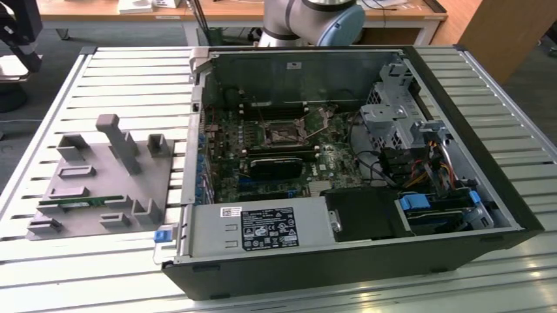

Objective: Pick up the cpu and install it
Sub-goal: 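Pick up the cpu and move it towards the insertion slot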

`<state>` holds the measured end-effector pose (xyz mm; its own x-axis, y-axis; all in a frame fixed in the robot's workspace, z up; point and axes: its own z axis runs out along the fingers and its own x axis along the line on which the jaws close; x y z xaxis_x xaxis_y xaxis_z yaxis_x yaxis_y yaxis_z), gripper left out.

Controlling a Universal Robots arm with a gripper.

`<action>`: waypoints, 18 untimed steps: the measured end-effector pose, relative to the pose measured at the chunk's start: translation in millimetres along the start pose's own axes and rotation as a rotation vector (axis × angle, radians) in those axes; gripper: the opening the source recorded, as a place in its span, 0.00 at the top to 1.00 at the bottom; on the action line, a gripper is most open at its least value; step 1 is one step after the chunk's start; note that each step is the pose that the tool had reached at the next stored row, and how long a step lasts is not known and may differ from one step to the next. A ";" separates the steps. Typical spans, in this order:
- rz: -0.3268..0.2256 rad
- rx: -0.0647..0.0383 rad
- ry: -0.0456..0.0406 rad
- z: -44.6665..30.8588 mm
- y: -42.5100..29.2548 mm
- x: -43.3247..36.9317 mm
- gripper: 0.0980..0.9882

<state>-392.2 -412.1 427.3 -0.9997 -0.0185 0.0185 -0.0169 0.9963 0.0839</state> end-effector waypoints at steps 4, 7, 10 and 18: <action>0.000 -0.001 0.0000 -0.3 -0.1 -4.8 0.52; 0.000 -0.001 0.0002 -0.4 -0.2 -9.8 0.52; 0.000 -0.001 0.0006 -0.6 -0.3 -16.2 0.52; 0.000 -0.002 0.0011 -6.3 0.0 -26.0 0.52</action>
<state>-366.1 -412.1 433.0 -0.9996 -0.0185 0.0196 -0.0168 0.9962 0.0854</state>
